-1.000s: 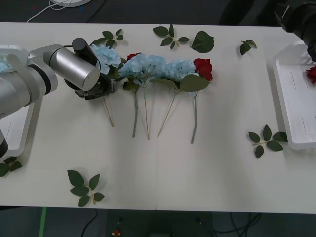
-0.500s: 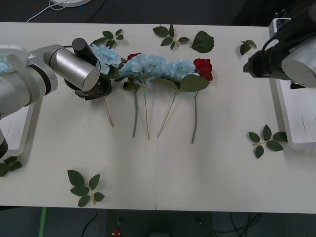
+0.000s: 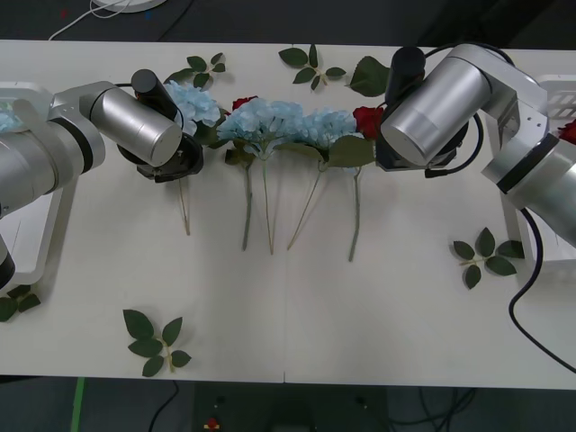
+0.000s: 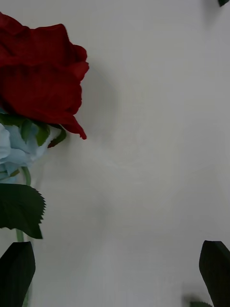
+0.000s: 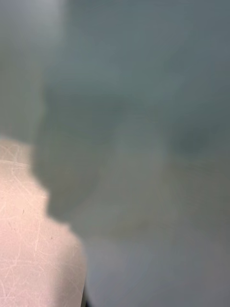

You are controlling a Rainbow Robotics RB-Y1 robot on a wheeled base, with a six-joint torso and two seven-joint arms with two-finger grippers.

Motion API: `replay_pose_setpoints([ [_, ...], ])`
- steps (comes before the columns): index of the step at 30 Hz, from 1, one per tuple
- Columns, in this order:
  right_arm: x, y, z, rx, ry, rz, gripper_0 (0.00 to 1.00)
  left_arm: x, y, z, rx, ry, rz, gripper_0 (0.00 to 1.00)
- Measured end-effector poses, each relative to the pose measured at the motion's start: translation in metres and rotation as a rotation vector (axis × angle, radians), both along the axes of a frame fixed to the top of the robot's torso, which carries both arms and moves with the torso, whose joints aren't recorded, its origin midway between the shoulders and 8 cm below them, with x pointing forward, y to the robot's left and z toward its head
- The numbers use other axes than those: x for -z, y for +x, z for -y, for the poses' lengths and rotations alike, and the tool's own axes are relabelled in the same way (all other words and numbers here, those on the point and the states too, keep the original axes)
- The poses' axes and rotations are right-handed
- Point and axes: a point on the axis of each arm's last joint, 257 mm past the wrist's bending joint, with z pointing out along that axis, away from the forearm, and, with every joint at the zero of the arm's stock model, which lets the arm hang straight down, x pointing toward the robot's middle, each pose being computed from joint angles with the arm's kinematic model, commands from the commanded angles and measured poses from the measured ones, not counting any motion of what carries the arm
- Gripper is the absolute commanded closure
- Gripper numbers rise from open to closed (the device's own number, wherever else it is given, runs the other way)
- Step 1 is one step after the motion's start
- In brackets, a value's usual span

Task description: Place the red flowers into the right box and the blue flowers into the left box. If a person shows an open palm, hand one flower to the person first, then continue sorting.

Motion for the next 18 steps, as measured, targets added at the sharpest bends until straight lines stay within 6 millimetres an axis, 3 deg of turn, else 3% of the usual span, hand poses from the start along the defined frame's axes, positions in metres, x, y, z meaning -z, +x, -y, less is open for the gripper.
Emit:
replay_pose_setpoints([
  [9,0.031,0.028,-0.046,-0.020,0.086,0.035,0.00,-0.004,0.008,0.005,0.015,-0.017,0.038,1.00],
  [14,0.048,0.036,-0.050,-0.012,0.100,0.046,0.00,-0.006,0.009,0.006,0.016,-0.020,0.043,1.00],
  [18,0.060,0.044,-0.049,-0.003,0.112,0.058,0.00,-0.009,-0.001,-0.002,-0.018,0.006,-0.021,1.00],
])
